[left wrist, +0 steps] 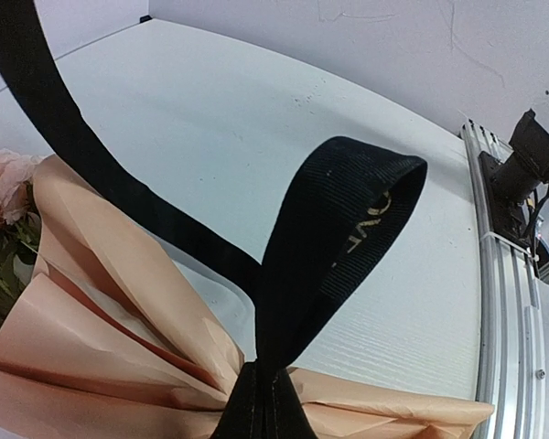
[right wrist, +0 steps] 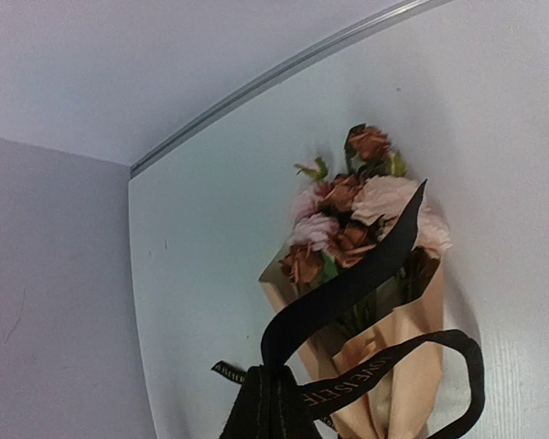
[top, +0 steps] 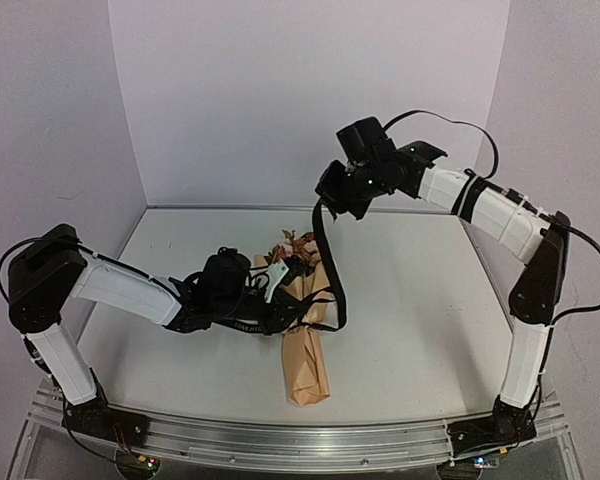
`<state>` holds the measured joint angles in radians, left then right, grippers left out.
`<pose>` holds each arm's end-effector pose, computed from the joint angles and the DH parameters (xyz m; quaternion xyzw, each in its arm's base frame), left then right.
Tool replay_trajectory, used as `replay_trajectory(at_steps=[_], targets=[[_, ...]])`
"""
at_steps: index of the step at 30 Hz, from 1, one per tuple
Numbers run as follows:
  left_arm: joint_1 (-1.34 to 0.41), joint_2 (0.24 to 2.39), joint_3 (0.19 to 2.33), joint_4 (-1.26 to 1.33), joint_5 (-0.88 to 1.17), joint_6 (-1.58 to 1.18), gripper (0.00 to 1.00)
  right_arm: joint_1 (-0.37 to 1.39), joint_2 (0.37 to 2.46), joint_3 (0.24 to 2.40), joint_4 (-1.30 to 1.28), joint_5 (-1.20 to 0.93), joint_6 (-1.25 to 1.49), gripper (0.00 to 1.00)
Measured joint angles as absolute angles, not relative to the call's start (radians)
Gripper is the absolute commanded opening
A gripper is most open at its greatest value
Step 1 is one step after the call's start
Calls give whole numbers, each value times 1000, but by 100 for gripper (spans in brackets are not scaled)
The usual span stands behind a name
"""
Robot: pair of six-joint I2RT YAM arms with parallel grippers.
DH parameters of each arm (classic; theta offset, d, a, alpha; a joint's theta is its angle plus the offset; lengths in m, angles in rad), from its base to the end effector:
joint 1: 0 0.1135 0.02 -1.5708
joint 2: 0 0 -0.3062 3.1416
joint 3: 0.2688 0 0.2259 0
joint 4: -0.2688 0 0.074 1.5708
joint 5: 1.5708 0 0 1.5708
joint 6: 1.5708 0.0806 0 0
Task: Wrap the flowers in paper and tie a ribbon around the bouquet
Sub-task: Cross the half-tied ribbon over the folded bouquet.
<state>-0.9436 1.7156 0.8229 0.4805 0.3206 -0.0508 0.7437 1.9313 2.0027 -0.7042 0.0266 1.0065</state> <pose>0.2056 -0.3270 0.2242 0.4355 0.7074 -0.3752 0.4113 0.3441 0.3136 0.3840 0.1228 0.8835 0.3393 0.2988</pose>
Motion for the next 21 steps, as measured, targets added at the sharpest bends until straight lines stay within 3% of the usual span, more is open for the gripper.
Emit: replay_trajectory(at_steps=[10,21], targets=[[-944,1789,849,498,338,-68,4,756,1947,1991,-717,-137,1020,0],[-927,1847,866,574,357,-165,17,766,1824,1764,-633,-256,1091,0]])
